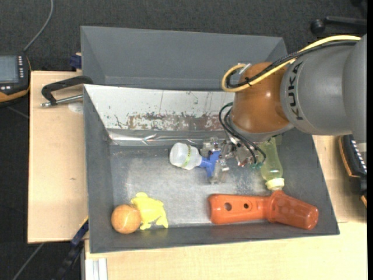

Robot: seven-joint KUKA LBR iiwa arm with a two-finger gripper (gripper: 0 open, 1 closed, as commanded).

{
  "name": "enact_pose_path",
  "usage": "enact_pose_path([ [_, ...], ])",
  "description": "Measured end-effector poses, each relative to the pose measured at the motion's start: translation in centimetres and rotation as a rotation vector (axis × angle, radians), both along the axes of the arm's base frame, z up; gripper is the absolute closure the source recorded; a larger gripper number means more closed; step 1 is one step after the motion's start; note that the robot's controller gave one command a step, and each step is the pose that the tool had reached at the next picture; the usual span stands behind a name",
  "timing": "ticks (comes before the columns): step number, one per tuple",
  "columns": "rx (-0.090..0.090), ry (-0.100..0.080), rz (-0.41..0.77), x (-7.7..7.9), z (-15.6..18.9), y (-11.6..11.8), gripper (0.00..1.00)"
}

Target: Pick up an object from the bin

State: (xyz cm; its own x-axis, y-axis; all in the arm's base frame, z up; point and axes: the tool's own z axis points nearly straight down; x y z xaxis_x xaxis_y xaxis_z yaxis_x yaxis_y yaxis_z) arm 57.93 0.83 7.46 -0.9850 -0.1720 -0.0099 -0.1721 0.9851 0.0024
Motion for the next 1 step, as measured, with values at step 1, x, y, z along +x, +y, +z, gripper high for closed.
enact_pose_path([
  [1, 0.0, 0.0, 0.0, 0.0, 0.0, 0.0, 1.0],
])
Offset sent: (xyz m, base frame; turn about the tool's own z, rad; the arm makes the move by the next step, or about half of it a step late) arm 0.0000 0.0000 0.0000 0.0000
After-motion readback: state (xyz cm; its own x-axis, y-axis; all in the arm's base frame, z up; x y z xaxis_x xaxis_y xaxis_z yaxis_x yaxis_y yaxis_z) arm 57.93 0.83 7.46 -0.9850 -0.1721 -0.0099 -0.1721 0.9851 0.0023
